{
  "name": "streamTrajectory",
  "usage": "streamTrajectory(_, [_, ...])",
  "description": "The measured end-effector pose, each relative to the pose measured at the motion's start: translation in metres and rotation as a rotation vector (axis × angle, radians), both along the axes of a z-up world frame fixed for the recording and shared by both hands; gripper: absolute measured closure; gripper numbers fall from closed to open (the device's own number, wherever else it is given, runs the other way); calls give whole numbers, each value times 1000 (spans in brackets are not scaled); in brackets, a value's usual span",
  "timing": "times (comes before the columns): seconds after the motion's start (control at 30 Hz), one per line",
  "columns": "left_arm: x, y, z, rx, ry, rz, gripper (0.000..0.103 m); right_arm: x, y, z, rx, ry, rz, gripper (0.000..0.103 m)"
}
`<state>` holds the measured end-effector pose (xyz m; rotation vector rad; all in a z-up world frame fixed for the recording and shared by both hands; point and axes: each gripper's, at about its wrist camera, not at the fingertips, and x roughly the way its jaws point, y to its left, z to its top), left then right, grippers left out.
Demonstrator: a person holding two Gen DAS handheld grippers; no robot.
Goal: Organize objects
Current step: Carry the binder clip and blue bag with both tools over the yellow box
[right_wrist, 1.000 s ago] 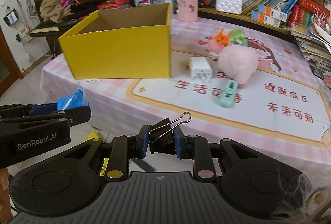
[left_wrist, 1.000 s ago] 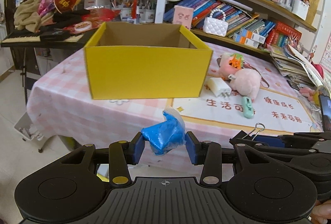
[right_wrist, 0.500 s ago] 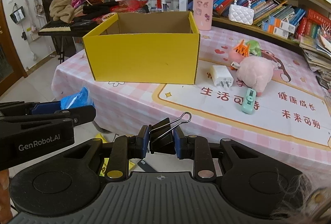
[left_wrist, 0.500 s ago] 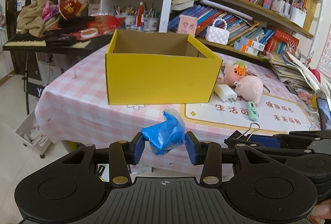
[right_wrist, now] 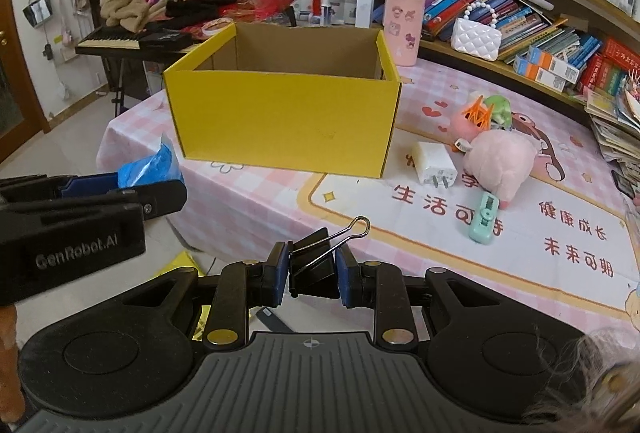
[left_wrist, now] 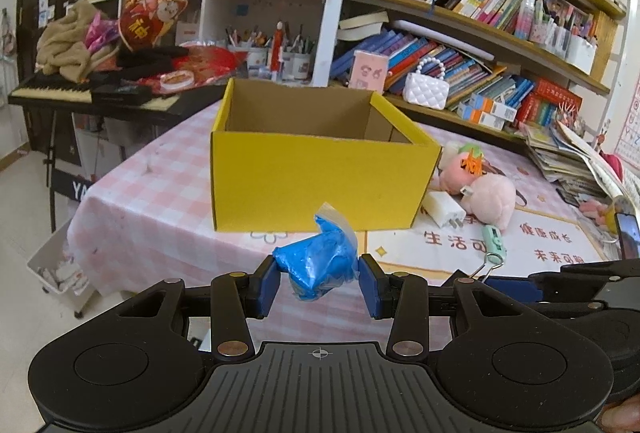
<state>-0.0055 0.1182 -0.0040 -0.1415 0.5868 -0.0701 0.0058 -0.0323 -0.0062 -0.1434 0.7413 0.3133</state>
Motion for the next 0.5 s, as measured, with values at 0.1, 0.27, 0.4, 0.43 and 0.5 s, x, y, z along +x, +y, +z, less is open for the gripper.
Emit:
streamTrajectory(0.1, [5, 0, 6, 9, -22, 3, 62, 9, 2, 1, -4, 13, 16, 80])
streamTrajectory(0.27, [17, 7, 20, 21, -50, 39, 62, 24, 7, 3, 0, 21, 51, 80])
streamTrajectory(0.4, [33, 9, 34, 31, -82, 40, 62, 41, 6, 15, 37, 0, 55, 80])
streamTrajectory(0.43, [38, 10, 38, 29, -92, 41, 62, 46, 6, 20, 46, -11, 59, 80])
streamTrajectory(0.5, [49, 10, 45, 28, -115, 41, 62, 58, 7, 30, 57, -37, 66, 80])
